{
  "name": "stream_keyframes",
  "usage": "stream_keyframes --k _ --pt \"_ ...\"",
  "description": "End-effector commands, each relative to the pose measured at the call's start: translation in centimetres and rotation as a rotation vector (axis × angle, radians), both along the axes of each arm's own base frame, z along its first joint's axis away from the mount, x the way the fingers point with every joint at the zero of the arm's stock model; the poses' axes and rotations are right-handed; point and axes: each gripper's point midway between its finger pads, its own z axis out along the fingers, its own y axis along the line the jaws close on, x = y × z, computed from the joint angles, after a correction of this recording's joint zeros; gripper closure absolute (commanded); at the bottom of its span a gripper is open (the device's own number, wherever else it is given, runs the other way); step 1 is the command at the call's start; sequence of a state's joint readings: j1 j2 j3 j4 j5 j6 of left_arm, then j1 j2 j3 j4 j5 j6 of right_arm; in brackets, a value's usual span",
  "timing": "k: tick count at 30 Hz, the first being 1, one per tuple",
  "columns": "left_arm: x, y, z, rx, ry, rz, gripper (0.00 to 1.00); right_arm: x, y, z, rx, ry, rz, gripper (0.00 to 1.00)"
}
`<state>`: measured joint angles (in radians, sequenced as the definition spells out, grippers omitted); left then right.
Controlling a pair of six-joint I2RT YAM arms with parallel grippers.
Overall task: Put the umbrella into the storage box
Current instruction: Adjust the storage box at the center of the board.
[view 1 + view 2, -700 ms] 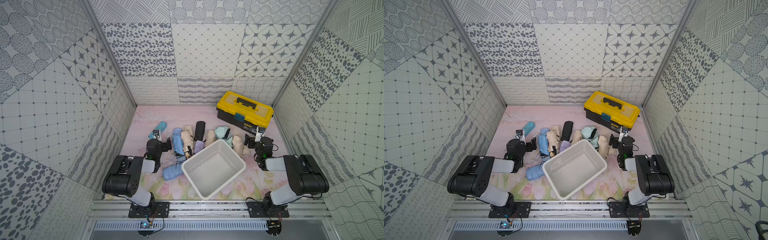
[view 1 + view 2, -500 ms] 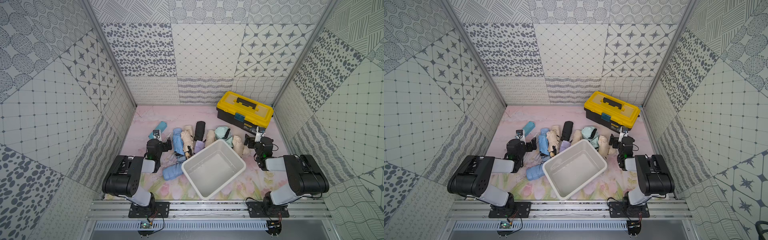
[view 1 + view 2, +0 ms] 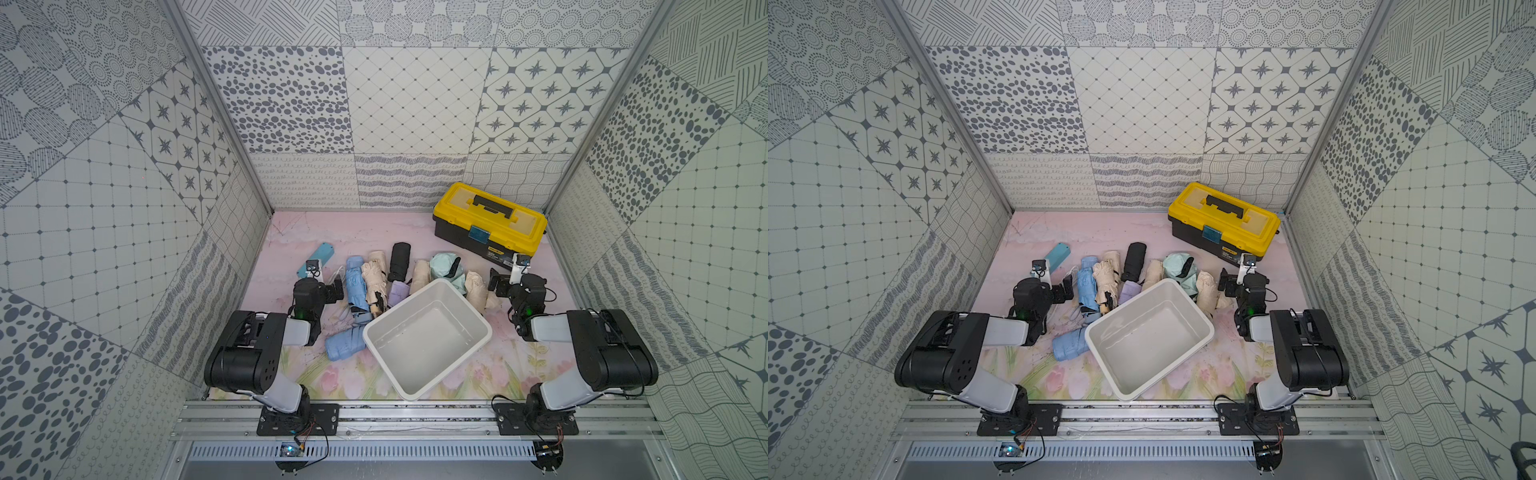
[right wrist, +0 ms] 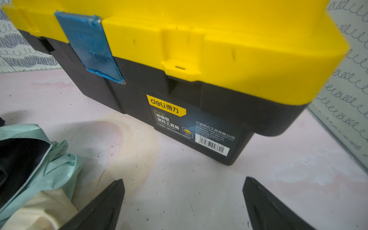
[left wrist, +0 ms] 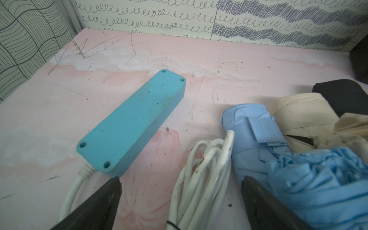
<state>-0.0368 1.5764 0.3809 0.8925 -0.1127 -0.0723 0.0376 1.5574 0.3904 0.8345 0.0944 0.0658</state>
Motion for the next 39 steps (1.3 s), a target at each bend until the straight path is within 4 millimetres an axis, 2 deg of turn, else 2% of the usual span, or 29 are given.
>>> stream_keyframes --k 1,8,11,13,16,17,18,22,25,27,29,33,36,39 --pt "-0.5 0.2 1.3 0.004 -0.079 0.017 0.0 -0.6 -0.5 2.3 -0.002 -0.084 -0.024 0.01" --pt "-2.6 0.6 5.1 -0.002 -0.153 0.034 0.01 -3.8 -0.8 8.0 0.04 -0.141 -0.047 0.01" --pt "-2.7 0.5 7.9 -0.029 -0.149 0.036 0.01 -5.2 -0.6 10.3 0.138 -0.122 -0.06 0.01" --pt "-3.0 0.6 9.7 -0.078 -0.152 0.059 0.01 -6.1 -0.1 11.5 0.212 -0.098 -0.048 0.01" --pt "-3.7 0.4 12.1 -0.183 -0.126 0.088 0.01 -7.3 1.9 13.5 0.331 -0.067 0.032 0.01" --pt "-4.0 0.3 12.8 -0.225 -0.108 0.095 0.01 -7.9 2.8 13.1 0.376 -0.03 0.067 0.02" --pt "-4.4 0.1 13.4 -0.268 -0.085 0.099 0.01 -8.1 3.7 14.8 0.413 -0.031 0.112 0.03" --pt "-6.0 -1.7 14.7 -0.41 0.032 0.065 0.0 -9.6 7.6 16.2 0.462 0.096 0.243 0.05" --pt "-7.2 -2.8 14.6 -0.497 0.132 0.051 0.0 -11.2 11.9 17.2 0.42 0.184 0.365 0.05" --pt "-8.0 -3.4 14.2 -0.545 0.205 0.06 0.01 -12.8 15.6 17.7 0.362 0.238 0.466 0.05" --pt "-8.7 -3.8 13.8 -0.575 0.267 0.065 0.0 -14.8 19.2 17.8 0.308 0.297 0.569 0.07" --pt "-9.8 -4.2 12.9 -0.613 0.37 0.087 0.01 -19.9 25.7 17.2 0.185 0.417 0.752 0.08" --pt "-10.1 -4.3 12.5 -0.629 0.407 0.106 0.0 -23.8 29.5 16.1 0.089 0.498 0.846 0.09" --pt "-10.3 -4.5 12.0 -0.648 0.435 0.112 0.01 -27.0 32.0 14.4 -0.016 0.572 0.898 0.1"
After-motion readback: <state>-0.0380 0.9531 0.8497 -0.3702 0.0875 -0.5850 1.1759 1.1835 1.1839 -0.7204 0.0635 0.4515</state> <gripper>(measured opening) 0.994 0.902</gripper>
